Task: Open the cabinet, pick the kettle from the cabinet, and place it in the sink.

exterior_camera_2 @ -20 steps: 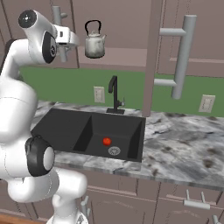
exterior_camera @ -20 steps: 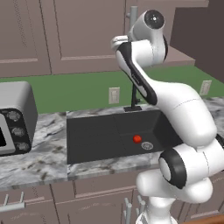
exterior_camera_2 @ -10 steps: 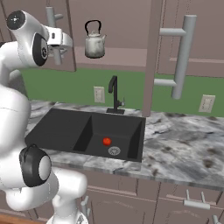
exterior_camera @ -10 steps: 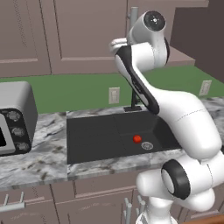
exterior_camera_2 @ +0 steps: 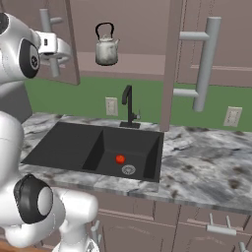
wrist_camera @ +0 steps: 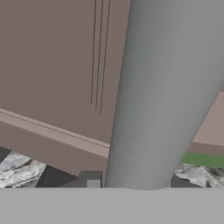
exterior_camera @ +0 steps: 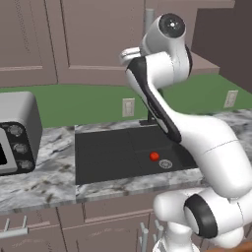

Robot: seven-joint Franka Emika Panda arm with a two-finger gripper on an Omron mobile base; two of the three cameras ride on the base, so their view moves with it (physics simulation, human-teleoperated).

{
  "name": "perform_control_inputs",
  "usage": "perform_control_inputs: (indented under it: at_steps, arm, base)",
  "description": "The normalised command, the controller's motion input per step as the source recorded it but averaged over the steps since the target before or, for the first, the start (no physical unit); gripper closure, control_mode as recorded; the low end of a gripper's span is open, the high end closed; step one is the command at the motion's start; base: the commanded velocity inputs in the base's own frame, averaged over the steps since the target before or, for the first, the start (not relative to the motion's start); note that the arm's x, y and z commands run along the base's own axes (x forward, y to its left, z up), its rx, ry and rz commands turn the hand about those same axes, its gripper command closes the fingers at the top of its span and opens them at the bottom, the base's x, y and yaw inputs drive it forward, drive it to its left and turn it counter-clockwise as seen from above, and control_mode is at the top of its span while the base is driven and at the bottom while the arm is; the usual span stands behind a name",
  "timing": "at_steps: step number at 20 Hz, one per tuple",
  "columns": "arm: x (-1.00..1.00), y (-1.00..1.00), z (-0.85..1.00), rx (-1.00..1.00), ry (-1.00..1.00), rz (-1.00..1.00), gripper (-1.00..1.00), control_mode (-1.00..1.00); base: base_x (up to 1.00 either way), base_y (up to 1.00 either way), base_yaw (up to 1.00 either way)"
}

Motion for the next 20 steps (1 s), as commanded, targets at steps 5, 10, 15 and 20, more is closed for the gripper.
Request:
perform_control_inputs:
  at_steps: [5, 10, 15, 20]
  arm:
    - [-0.44, 0.5, 0.0, -0.05, 0.0, 0.0, 1.0, -1.0]
    - [-0.4, 0.52, 0.0, -0.04, 0.0, 0.0, 1.0, -1.0]
    - [-0.37, 0.56, 0.0, -0.03, 0.0, 0.0, 1.0, -1.0]
    - [-0.38, 0.58, -0.01, -0.01, -0.03, -0.03, 1.0, -1.0]
  base:
    - [0.0, 0.0, 0.0]
    - [0.0, 0.0, 0.0]
    - [0.0, 0.0, 0.0]
    - [0.0, 0.0, 0.0]
